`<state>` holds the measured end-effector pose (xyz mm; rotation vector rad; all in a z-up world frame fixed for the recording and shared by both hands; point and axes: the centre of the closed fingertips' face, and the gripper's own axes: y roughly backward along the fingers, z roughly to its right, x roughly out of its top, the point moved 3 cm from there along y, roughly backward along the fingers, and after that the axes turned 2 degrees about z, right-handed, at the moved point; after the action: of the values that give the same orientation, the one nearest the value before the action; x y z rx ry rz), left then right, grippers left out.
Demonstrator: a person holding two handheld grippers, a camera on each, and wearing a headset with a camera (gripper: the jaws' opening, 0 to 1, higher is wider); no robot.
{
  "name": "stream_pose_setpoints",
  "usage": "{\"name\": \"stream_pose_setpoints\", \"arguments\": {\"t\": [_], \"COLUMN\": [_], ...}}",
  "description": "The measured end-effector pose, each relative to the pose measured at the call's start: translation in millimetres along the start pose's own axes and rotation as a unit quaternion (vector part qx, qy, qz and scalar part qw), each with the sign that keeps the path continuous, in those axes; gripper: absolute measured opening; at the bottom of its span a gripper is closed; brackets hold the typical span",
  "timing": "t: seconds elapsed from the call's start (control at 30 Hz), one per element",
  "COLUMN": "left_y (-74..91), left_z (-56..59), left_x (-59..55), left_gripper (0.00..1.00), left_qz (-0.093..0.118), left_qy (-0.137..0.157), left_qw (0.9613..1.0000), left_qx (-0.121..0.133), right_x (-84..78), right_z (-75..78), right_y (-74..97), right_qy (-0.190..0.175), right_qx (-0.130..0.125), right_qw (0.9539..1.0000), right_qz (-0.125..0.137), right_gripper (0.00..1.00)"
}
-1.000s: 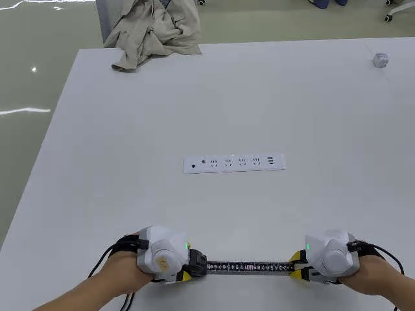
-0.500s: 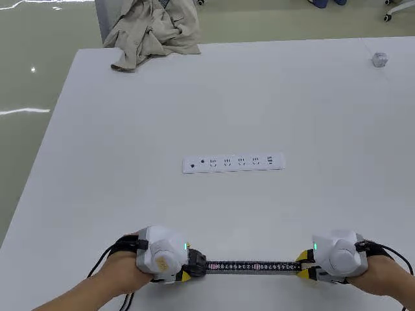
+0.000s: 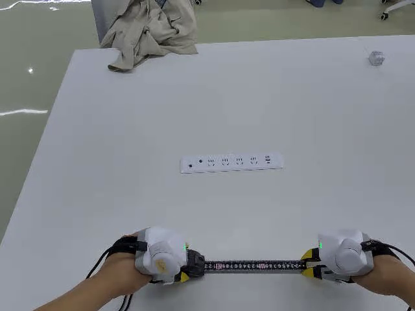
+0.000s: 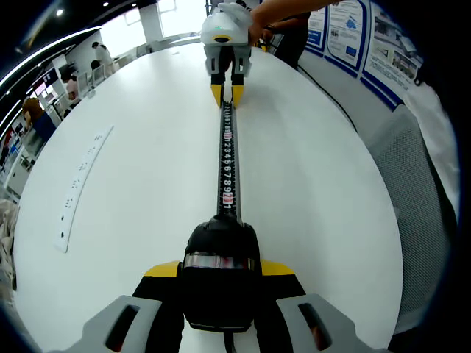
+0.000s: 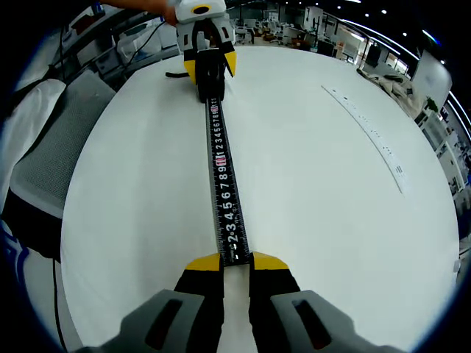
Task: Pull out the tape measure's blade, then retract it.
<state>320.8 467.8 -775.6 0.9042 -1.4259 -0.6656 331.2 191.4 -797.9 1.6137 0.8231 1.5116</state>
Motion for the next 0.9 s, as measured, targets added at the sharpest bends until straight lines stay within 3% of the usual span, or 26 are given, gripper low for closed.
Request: {"name": "stream_pose_setpoints", "arguments": {"t": [0.9], "left_y": [0.1], "left_z": [0.1], "left_x": [1.3], "left_gripper": [0.35], "left_qz": [0.003], "left_qy": [0.002], "left_qw": [1.0000], "left_qx": [0.001], "right_x": [2.8], "right_z": [-0.4], "right_y": [-1.3], "right_qy": [0.026], "right_qx": [0.002], "right_qw": [0.9991], "right_qz": [-0.032], "right_gripper": [0.14]}}
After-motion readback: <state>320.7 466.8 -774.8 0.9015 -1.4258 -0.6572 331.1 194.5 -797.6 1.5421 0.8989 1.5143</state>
